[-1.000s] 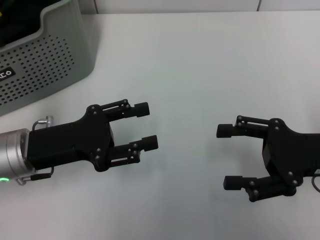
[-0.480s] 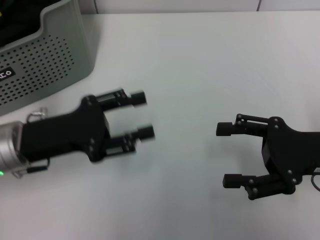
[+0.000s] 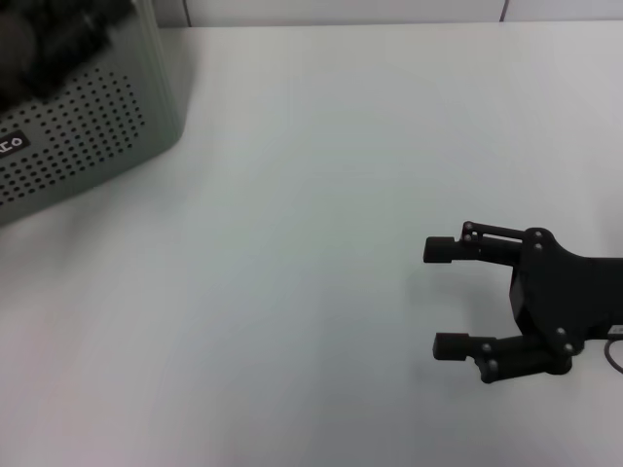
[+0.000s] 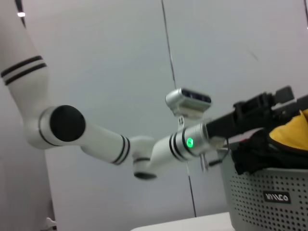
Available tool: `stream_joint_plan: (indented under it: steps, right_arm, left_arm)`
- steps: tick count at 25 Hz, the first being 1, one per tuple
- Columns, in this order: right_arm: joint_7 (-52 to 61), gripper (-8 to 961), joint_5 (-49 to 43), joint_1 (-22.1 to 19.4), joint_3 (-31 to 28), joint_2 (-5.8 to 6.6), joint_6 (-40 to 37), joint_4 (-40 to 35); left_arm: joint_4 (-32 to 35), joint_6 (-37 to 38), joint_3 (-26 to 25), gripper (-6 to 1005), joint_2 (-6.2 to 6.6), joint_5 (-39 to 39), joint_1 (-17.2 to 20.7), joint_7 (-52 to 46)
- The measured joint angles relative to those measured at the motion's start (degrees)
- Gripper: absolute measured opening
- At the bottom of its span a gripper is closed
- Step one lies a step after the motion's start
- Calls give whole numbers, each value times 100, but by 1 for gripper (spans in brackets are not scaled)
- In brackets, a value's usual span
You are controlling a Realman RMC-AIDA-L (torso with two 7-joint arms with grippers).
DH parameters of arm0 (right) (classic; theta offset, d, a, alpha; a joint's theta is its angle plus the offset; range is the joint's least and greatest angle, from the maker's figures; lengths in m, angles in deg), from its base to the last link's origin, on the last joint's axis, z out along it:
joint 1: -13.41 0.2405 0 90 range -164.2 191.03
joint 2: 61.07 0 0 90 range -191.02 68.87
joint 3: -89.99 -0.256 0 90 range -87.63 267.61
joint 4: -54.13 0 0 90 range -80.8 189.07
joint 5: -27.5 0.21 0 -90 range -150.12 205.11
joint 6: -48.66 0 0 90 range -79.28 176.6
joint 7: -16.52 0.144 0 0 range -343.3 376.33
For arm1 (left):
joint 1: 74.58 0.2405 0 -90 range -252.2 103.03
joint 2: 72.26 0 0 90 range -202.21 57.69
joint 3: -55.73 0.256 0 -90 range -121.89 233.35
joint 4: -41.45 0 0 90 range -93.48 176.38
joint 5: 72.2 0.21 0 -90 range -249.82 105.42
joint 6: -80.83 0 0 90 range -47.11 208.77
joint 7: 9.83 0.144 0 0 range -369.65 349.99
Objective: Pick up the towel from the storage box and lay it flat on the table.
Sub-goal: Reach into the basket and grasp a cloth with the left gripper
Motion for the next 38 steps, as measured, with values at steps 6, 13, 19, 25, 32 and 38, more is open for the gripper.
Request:
stream_joint_plan:
  steps: [6, 13, 19, 25, 32, 38]
  right_arm:
    - [-8, 869, 5, 67, 17, -13, 140, 116]
    - [-41, 869, -8, 64, 35, -17, 144, 131]
    - [-73, 869, 8, 85, 37, -17, 146, 178]
    - [-132, 868, -13, 154, 39, -10, 188, 193]
    - [-198, 868, -27, 150, 78, -1, 232, 193]
    - [-202, 868, -31, 123, 81, -9, 194, 194]
  left_arm:
    - [1024, -1434, 44, 693, -43, -27, -55, -1208]
    - [2015, -2531, 115, 692, -77, 26, 150, -1683]
    - [3344, -3596, 985, 692, -86, 220, 951, -2331]
    - [4299, -4662, 2231, 691, -78, 574, 1626, -2799]
    - [4547, -6099, 3379, 655, -84, 1236, 1886, -2851]
    - [4504, -6936, 3789, 625, -76, 1658, 1870, -2876]
